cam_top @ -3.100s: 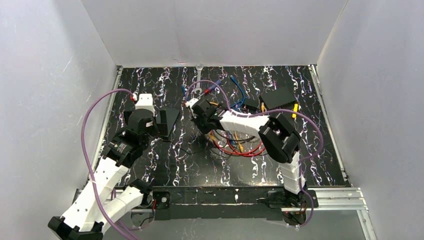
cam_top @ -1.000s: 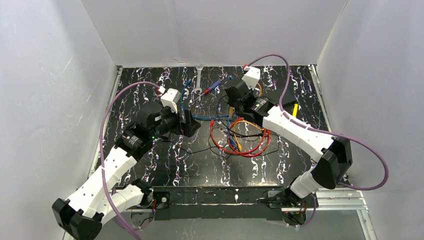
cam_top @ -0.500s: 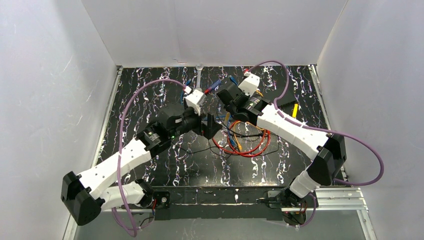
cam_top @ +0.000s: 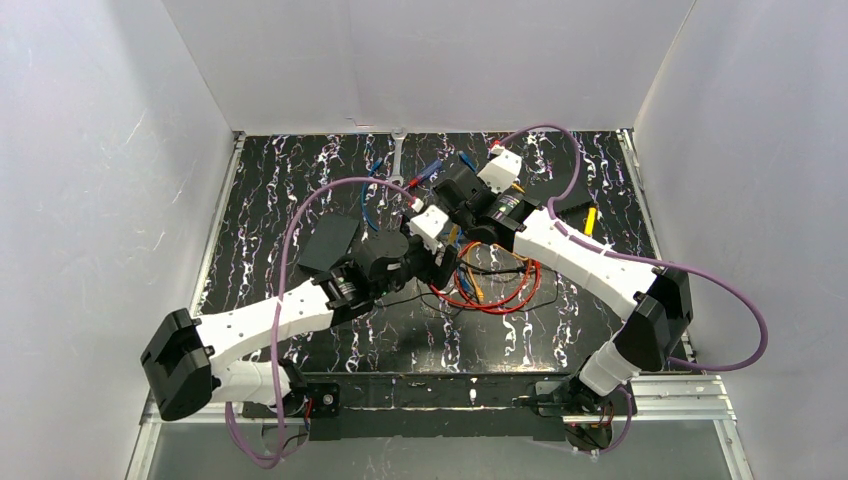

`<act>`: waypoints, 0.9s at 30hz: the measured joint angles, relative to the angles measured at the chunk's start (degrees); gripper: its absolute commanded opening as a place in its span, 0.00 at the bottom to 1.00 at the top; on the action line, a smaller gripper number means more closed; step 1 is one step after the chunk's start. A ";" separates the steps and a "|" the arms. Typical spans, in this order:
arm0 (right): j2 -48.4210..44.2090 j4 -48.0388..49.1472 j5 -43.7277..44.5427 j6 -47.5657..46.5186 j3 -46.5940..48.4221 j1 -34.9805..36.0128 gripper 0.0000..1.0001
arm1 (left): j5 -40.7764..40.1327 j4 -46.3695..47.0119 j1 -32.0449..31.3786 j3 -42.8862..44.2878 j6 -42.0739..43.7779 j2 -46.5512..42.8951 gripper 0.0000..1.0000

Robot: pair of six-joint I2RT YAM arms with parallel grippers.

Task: Insert the plug into the switch port
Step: Pick up the connector from the center of the board.

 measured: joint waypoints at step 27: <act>-0.04 0.39 -1.68 1.16 -1.11 0.00 0.01 | -8.57 21.24 -1.88 -8.07 2.95 6.16 0.03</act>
